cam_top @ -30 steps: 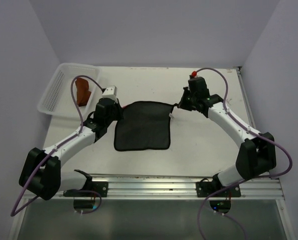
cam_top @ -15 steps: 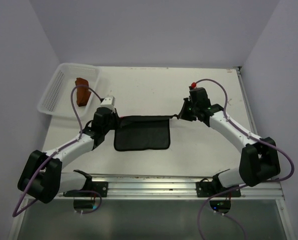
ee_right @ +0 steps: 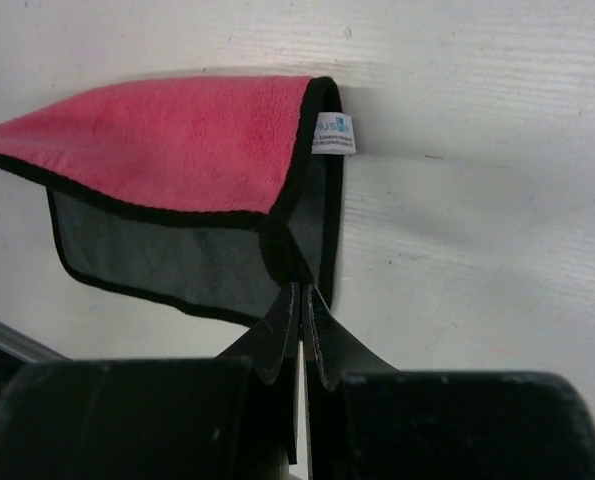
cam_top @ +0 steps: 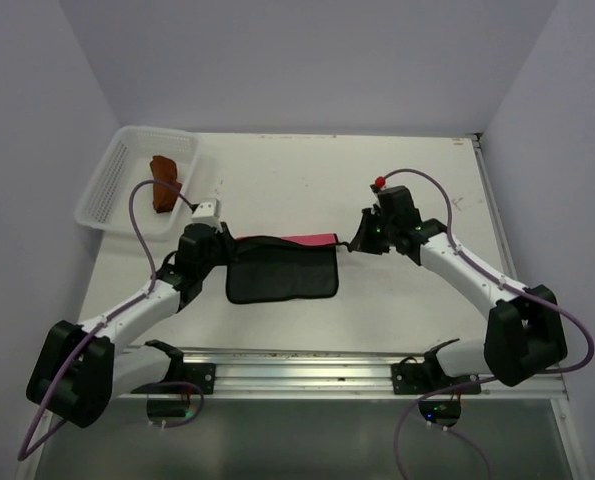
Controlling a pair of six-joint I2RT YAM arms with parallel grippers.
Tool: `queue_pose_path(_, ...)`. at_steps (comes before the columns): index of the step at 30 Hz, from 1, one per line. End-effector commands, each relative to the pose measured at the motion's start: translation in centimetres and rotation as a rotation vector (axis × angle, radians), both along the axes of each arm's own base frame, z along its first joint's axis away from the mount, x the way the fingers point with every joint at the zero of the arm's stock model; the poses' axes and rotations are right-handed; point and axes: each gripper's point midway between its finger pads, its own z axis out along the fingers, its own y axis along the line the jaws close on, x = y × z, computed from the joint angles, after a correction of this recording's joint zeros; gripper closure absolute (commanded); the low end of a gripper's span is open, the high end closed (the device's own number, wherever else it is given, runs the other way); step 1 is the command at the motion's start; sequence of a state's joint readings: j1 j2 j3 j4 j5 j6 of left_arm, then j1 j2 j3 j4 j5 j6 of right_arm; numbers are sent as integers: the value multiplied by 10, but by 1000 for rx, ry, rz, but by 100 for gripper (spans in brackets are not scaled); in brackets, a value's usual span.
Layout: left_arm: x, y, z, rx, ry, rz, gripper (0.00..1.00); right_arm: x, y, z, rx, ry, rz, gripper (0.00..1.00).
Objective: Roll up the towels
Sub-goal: Fold the towel
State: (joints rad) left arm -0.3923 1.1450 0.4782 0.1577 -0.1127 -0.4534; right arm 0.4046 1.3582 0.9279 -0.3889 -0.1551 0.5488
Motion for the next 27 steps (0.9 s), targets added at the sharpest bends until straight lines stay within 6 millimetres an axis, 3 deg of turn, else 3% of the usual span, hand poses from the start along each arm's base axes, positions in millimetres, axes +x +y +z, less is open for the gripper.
queue_pose_path(1,3,9,12,-16,-58,45,71,-10,10,10,22,-33,70,100)
queue_pose_path(7,-5,13,7,-22,-48,52,71,-21,10,8,5,-28,87,100)
queue_pose_path(13,-12,11,2,-45,-37,41,85,-32,8,1,-21,-10,102,100)
queue_pose_path(21,-24,12,-5,-55,-19,29,86,-48,2,-9,-43,13,113,100)
queue_pose_path(27,-33,15,-13,-56,26,47,93,-60,-8,-18,-82,24,129,100)
